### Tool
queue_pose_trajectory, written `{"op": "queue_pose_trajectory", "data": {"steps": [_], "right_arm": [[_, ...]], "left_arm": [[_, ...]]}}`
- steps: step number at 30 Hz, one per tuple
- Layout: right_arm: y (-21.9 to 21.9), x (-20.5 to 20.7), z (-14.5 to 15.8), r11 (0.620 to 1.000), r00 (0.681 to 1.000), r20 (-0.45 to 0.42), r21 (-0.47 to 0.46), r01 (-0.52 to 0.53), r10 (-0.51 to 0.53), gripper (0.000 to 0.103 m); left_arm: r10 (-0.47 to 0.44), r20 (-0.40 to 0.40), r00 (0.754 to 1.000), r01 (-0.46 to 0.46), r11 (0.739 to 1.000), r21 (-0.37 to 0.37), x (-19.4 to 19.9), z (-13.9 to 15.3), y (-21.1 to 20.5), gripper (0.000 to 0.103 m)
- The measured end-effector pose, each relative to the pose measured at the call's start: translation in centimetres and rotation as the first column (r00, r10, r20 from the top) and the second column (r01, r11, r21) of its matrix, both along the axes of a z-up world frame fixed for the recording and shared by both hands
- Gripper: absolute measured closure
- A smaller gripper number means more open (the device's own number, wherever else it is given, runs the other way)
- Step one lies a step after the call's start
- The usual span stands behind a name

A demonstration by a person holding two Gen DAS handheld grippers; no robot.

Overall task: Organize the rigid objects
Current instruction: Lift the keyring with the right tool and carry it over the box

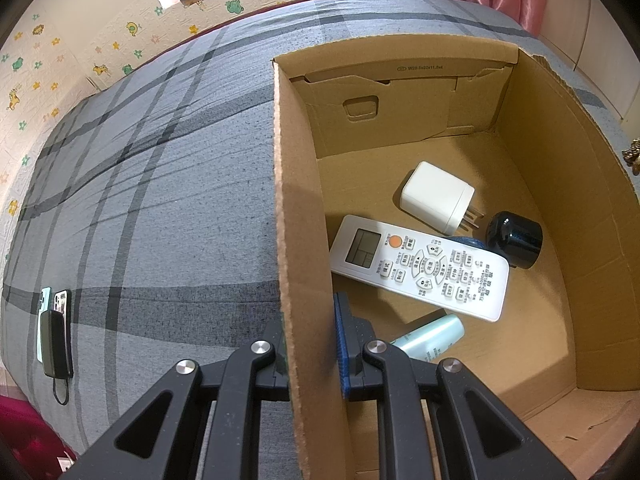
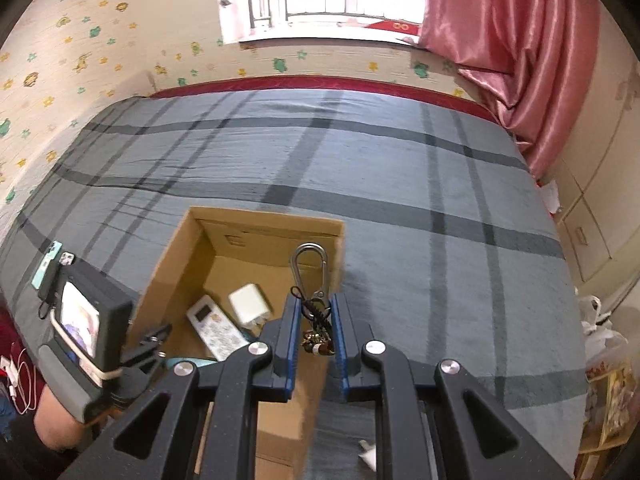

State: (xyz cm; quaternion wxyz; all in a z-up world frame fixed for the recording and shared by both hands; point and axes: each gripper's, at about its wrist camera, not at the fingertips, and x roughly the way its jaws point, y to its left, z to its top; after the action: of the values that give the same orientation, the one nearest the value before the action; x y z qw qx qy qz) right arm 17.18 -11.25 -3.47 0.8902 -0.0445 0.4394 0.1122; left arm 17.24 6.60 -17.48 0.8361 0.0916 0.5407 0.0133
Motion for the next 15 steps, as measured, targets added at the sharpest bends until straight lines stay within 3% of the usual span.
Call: {"op": "queue_pose_trajectory", "data": {"steps": [15], "right_arm": [[6.0, 0.7, -4.5, 0.995, 0.991, -0.088, -0.004, -0.103, 0.103, 0.088]], "left_arm": [[0.000, 0.000, 1.000, 0.000, 1.000, -0.002, 0.0, -0.1, 0.0, 0.087]]}}
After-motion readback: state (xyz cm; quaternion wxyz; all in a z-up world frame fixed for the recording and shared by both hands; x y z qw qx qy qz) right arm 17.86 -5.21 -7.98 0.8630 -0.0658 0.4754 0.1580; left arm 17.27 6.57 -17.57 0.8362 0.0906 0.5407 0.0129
